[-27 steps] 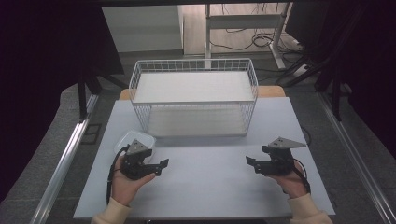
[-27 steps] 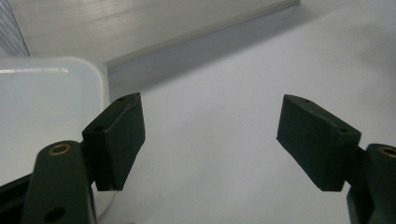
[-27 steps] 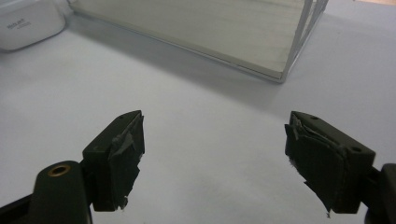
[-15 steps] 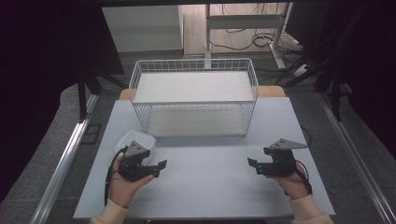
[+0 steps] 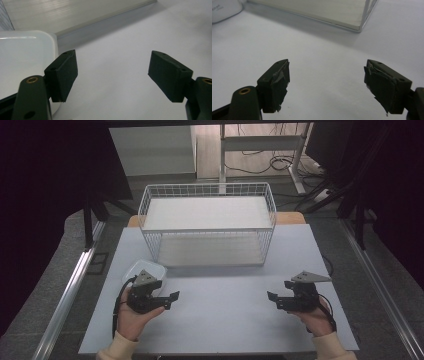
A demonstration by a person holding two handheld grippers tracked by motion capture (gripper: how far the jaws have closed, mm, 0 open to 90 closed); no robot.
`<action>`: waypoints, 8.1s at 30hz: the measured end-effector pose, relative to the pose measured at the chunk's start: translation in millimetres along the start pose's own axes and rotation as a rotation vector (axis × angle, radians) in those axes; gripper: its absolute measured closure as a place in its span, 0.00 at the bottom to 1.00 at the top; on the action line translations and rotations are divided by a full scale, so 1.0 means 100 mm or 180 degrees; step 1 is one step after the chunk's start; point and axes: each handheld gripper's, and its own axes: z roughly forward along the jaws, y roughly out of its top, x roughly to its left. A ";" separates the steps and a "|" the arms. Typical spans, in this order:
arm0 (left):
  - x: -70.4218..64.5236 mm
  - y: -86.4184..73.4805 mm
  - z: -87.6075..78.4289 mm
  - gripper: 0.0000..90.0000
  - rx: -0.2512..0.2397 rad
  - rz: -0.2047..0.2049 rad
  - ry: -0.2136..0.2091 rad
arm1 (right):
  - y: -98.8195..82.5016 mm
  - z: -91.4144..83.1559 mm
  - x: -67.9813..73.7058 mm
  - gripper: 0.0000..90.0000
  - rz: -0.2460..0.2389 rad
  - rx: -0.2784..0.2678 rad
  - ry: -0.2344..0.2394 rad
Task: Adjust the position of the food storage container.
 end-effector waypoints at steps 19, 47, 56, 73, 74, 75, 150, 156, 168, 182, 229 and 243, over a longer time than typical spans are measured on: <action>0.12 0.27 -0.40 0.27 -0.0104 -0.0061 0.0086 | 0.02 -0.01 -0.04 0.24 0.0050 -0.0018 0.0051; 0.95 0.40 -0.64 0.31 -0.0130 -0.0398 0.0435 | 0.01 -0.01 -0.07 0.26 0.0124 0.0019 -0.0016; 1.35 0.38 -0.50 0.36 -0.0009 -0.0591 0.0591 | 0.01 0.01 -0.06 0.27 0.0123 0.0051 -0.0014; 1.76 0.33 -0.15 0.50 0.0335 -0.0717 0.0777 | 0.00 0.02 -0.10 0.27 0.0143 0.0089 -0.0090; 1.80 0.32 -0.12 0.61 0.0411 -0.0733 0.0755 | 0.00 0.02 -0.10 0.27 0.0133 0.0091 -0.0098; 1.82 0.31 -0.11 0.65 0.0447 -0.0750 0.0756 | 0.00 0.02 -0.09 0.27 0.0129 0.0091 -0.0098; 0.91 0.28 0.50 1.00 0.0882 -0.0181 -0.0068 | 0.01 0.02 -0.08 0.27 0.0116 0.0131 -0.0179; 0.80 0.30 0.55 1.00 0.0903 -0.0137 -0.0176 | 0.00 0.03 -0.09 0.27 0.0106 0.0142 -0.0177; 0.41 0.34 0.70 1.00 0.0934 0.0057 -0.0405 | 0.00 0.02 -0.09 0.27 0.0111 0.0154 -0.0162; 0.00 0.41 0.84 1.00 0.1052 0.0342 -0.0623 | -0.02 0.04 -0.10 0.27 0.0119 0.0180 -0.0154; -0.04 -0.18 0.23 1.00 0.0987 0.0005 -0.0522 | -0.02 0.04 -0.10 0.27 0.0090 0.0186 -0.0165; -0.02 -0.11 0.36 1.00 0.0996 -0.0034 -0.0497 | -0.01 0.00 -0.10 0.27 0.0093 0.0144 -0.0194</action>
